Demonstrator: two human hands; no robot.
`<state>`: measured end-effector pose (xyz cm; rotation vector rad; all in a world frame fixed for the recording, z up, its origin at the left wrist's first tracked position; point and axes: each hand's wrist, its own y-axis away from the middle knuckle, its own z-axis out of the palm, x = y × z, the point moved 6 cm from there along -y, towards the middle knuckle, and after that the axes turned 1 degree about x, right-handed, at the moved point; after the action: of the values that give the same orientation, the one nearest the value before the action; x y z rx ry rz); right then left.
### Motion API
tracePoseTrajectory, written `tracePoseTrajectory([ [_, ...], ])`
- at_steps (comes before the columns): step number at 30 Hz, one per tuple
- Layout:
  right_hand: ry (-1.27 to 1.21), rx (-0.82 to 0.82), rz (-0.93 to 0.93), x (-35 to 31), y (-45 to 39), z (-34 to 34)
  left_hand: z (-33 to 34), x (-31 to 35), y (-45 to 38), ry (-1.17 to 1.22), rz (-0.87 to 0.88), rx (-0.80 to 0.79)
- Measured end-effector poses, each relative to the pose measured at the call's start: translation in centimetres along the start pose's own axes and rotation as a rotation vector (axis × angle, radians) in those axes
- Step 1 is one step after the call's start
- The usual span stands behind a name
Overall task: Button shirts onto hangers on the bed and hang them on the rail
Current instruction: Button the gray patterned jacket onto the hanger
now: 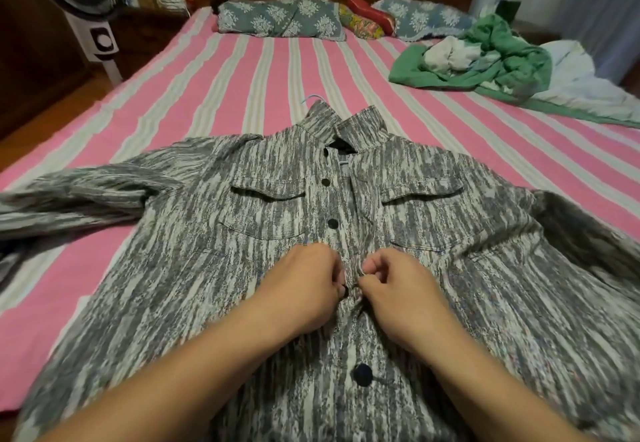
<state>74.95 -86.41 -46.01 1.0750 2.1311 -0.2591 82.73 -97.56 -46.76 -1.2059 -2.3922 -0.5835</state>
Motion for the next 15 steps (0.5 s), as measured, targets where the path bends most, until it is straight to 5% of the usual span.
tracePoseTrajectory([
  [3,0.078,0.001,-0.064,-0.2,0.3,0.1,0.2,-0.4,0.2,0.146,-0.026,-0.03],
  [7,0.048,-0.186,-0.103,0.0,-0.7,-0.1,1.1,-1.9,0.5,0.763,-0.256,-0.19],
  [11,0.143,-0.214,-0.219,-0.4,-1.0,-0.8,1.3,-2.4,0.5,0.941,-0.306,-0.203],
  [15,0.103,-0.28,-0.033,-0.7,-0.2,0.1,1.0,-2.1,0.6,0.983,-0.314,-0.203],
])
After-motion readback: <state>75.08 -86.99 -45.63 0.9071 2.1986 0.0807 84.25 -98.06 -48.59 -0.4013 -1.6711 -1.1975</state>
